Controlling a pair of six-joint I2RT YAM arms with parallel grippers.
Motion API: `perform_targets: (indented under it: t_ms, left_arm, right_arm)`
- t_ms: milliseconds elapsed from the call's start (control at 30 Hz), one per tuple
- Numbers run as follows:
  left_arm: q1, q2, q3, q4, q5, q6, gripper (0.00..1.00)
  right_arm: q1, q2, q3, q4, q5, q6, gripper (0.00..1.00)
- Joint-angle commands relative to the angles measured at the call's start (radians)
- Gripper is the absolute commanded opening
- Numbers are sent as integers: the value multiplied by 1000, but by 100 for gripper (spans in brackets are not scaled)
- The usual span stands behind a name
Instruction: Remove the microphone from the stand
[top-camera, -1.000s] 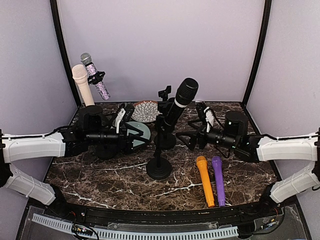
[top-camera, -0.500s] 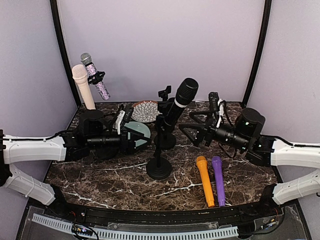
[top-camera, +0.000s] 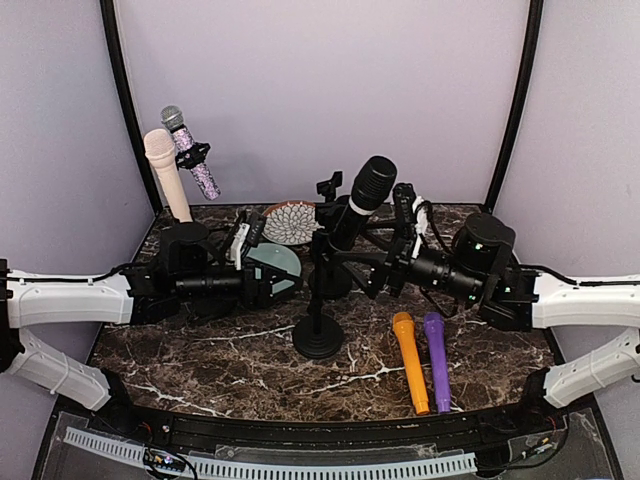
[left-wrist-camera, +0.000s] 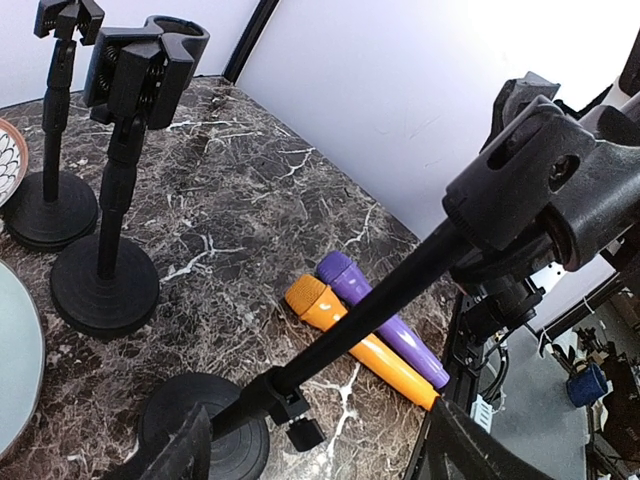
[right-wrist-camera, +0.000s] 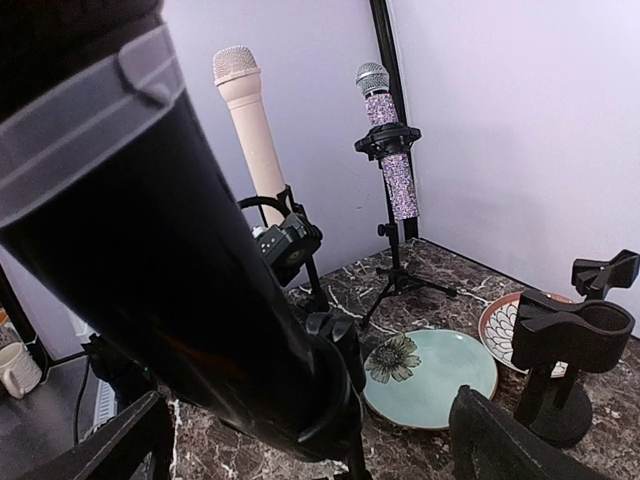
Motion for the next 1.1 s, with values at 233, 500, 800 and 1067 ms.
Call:
perform_targets:
  t_ms: [233, 500, 800, 1067]
  left_arm:
    - [-4, -3, -19, 39, -8, -39, 77]
    - [-5, -7, -23, 37, -11, -42, 77]
    - [-5, -15, -26, 31, -13, -41, 76]
    - [-5, -18, -29, 28, -15, -41, 77]
  right_arm:
    - [109, 99, 74, 97, 256, -118, 78]
    - [120, 142, 90, 122, 341, -144, 78]
    - [120, 191, 116, 155, 354, -166, 91]
    - [120, 214, 127, 166, 383, -180, 98]
